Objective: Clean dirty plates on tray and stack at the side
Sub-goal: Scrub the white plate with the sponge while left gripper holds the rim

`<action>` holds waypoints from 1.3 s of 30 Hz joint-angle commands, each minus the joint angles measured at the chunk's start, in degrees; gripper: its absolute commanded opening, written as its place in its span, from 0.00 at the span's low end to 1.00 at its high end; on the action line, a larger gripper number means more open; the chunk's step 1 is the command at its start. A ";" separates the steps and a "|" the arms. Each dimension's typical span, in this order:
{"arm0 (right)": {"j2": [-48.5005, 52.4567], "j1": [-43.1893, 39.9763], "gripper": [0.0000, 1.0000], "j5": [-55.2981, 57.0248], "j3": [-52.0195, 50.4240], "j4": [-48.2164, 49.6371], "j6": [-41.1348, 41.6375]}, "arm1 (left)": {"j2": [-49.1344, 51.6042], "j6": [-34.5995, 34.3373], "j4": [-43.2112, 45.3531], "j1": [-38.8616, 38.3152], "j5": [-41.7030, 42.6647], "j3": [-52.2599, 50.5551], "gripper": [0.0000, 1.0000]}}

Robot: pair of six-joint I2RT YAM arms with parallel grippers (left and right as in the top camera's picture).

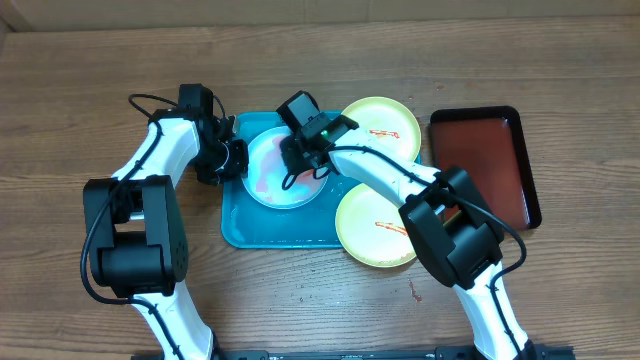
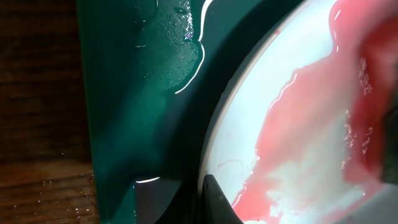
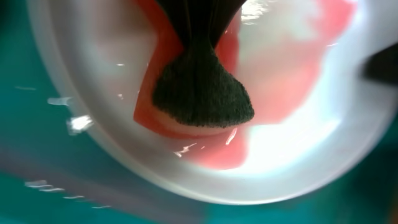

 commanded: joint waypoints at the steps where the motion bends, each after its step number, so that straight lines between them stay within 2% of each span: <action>1: 2.01 3.06 0.04 -13.22 0.81 0.94 2.86 | 1.01 1.51 0.07 -0.50 1.14 -0.24 0.04; 6: 2.01 4.39 0.04 -18.62 0.81 -0.28 3.87 | 1.01 1.49 0.09 -0.50 1.14 -0.24 0.04; 12: 1.92 3.72 0.04 -18.40 2.16 -8.37 0.96 | 1.01 1.51 0.09 -0.50 1.11 -0.24 0.04; 15: 1.92 2.21 0.04 -10.97 3.93 -14.43 0.39 | 1.01 1.51 0.11 -0.48 1.09 -0.24 0.04; 19: 1.92 0.33 0.04 4.44 6.45 -20.57 0.39 | 1.01 1.51 0.09 -0.50 1.09 -0.24 0.04; 22: 1.92 0.04 0.04 13.18 6.82 -20.35 0.39 | 1.01 1.51 0.09 -0.48 1.09 -0.24 0.04; 25: 1.95 0.04 0.04 16.50 6.71 -17.57 0.31 | 1.01 1.49 0.07 -0.48 1.09 -0.24 0.04; 31: 2.58 0.70 0.04 14.67 6.71 -8.61 -1.18 | 1.01 1.49 0.09 -0.50 1.09 -0.24 0.04; 33: 3.30 1.05 0.04 10.49 6.71 -5.92 -1.77 | 1.01 1.49 0.11 -0.50 1.09 -0.24 0.04; 39: 6.21 1.09 0.04 -11.45 6.71 -2.16 -2.19 | 1.01 1.51 0.11 -0.50 1.07 -0.24 0.04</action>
